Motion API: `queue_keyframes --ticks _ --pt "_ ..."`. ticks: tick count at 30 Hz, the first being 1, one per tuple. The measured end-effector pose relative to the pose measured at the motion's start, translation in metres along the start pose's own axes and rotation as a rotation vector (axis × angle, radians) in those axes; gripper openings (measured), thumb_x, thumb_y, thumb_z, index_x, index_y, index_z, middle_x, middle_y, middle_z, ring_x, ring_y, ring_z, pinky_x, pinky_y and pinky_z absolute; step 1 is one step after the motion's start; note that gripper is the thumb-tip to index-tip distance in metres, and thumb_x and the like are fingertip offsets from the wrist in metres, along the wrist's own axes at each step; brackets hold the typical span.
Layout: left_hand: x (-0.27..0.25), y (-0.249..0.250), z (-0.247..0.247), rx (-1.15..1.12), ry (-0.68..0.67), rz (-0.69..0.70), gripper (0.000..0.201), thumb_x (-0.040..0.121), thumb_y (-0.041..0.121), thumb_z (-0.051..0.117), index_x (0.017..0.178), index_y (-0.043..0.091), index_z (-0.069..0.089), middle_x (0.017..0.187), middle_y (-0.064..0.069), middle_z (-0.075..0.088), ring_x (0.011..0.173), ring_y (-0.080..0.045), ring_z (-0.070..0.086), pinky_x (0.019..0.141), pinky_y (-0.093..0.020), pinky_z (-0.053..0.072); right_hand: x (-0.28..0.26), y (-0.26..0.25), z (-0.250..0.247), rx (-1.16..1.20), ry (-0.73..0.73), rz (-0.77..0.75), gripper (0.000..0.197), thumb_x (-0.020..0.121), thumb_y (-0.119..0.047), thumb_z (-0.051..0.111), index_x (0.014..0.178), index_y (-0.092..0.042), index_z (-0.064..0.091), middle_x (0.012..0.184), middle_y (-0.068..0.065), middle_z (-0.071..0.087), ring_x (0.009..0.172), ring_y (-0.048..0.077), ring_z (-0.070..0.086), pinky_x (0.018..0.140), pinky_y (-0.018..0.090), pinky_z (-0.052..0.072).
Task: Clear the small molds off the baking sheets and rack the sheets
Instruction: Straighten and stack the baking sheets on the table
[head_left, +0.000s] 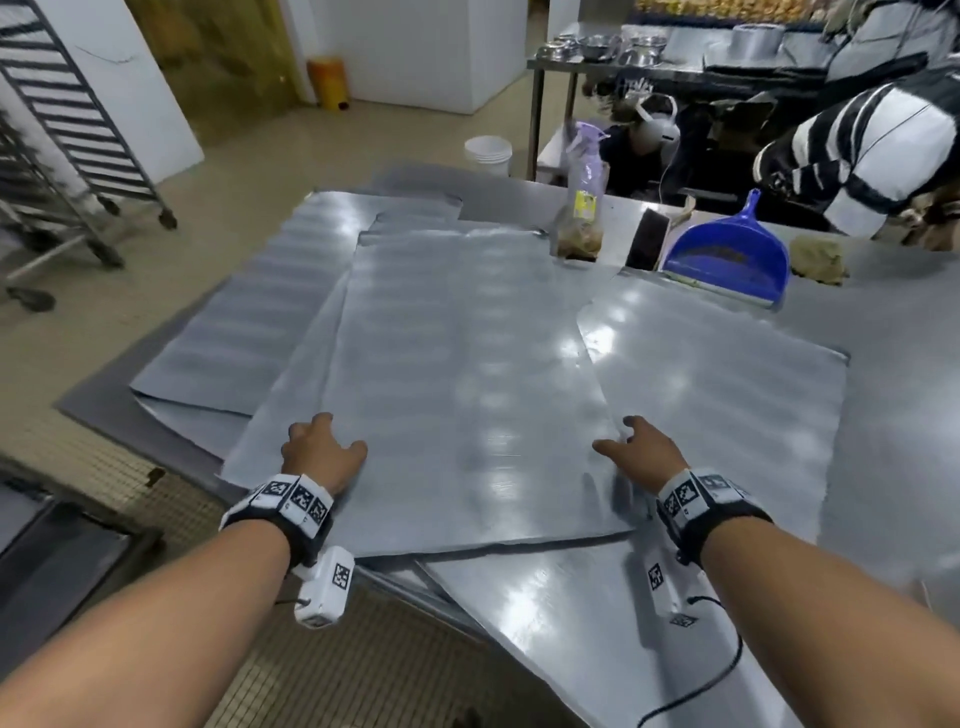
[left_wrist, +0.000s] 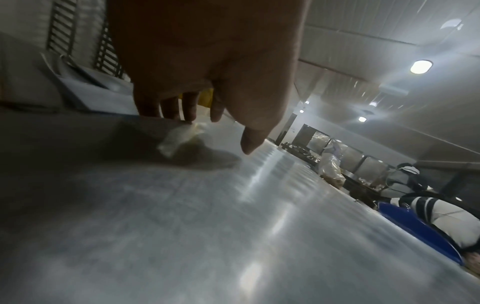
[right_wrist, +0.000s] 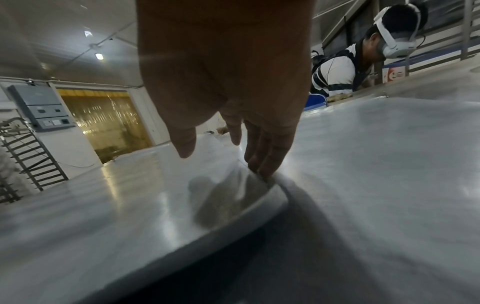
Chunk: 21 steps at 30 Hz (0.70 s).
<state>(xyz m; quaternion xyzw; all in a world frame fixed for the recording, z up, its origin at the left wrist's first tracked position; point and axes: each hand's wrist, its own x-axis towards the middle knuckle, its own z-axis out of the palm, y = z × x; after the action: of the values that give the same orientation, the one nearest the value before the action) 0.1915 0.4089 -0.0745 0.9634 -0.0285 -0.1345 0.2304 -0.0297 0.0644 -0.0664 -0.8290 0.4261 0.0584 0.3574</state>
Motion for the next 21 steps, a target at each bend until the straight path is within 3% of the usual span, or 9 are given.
queue_keyframes --ticks 2,4,7,10,14,17,21 --pt "0.007 -0.002 0.002 -0.072 -0.006 -0.022 0.075 0.087 0.036 0.065 0.152 0.014 0.034 0.15 -0.019 0.03 0.123 -0.042 0.052 0.107 -0.04 0.041 0.01 0.0 0.003 -0.026 0.015 -0.001 0.076 0.09 -0.042 0.067 0.151 -0.01 0.035 0.146 0.014 0.05 0.131 0.033 0.049 0.106 0.04 0.041" --pt "0.012 -0.003 0.003 -0.114 0.023 -0.045 0.073 0.086 0.035 0.066 0.149 0.012 0.036 0.146 -0.022 0.039 0.121 -0.042 0.053 0.102 -0.039 0.042 0.021 -0.001 0.003 -0.059 0.029 -0.005 0.078 0.088 -0.045 0.067 0.151 -0.011 0.036 0.145 0.016 0.05 0.129 0.035 0.05 0.105 0.043 0.043" --pt "0.016 -0.007 0.005 -0.121 0.032 -0.038 0.058 0.083 0.034 0.068 0.133 0.009 0.051 0.13 -0.022 0.058 0.117 -0.04 0.056 0.095 -0.039 0.046 0.036 -0.003 0.001 -0.133 0.059 0.017 0.079 0.086 -0.05 0.067 0.15 -0.015 0.037 0.146 0.019 0.044 0.131 0.04 0.045 0.107 0.045 0.04" --pt "0.017 -0.008 0.003 -0.113 0.02 -0.021 0.046 0.082 0.035 0.07 0.119 0.011 0.059 0.12 -0.019 0.066 0.109 -0.038 0.062 0.09 -0.037 0.048 0.048 -0.002 0.001 -0.096 0.07 0.01 0.076 0.086 -0.048 0.067 0.148 -0.012 0.04 0.145 0.02 0.042 0.13 0.04 0.045 0.105 0.045 0.04" --pt "0.02 -0.004 -0.007 -0.025 -0.057 -0.005 0.049 0.082 0.038 0.073 0.12 0.009 0.06 0.122 -0.016 0.067 0.113 -0.036 0.062 0.093 -0.037 0.047 0.058 -0.001 0.005 -0.041 0.076 -0.059 0.063 0.088 -0.042 0.069 0.135 -0.004 0.052 0.129 0.017 0.058 0.114 0.035 0.058 0.088 0.038 0.045" --pt "0.021 -0.006 -0.018 0.004 -0.125 0.024 0.059 0.073 0.053 0.068 0.119 0.015 0.063 0.12 -0.009 0.069 0.11 -0.032 0.064 0.09 -0.034 0.048 0.059 -0.003 0.01 -0.071 0.084 -0.09 0.05 0.087 -0.046 0.066 0.119 -0.008 0.061 0.114 0.016 0.064 0.096 0.032 0.061 0.074 0.033 0.044" --pt "0.026 -0.015 -0.023 0.018 -0.131 0.053 0.059 0.071 0.058 0.063 0.115 0.019 0.066 0.118 -0.007 0.071 0.108 -0.03 0.065 0.093 -0.037 0.051 0.057 -0.003 0.012 -0.105 0.081 -0.089 0.044 0.086 -0.046 0.067 0.112 -0.01 0.062 0.104 0.012 0.066 0.08 0.026 0.056 0.068 0.03 0.042"
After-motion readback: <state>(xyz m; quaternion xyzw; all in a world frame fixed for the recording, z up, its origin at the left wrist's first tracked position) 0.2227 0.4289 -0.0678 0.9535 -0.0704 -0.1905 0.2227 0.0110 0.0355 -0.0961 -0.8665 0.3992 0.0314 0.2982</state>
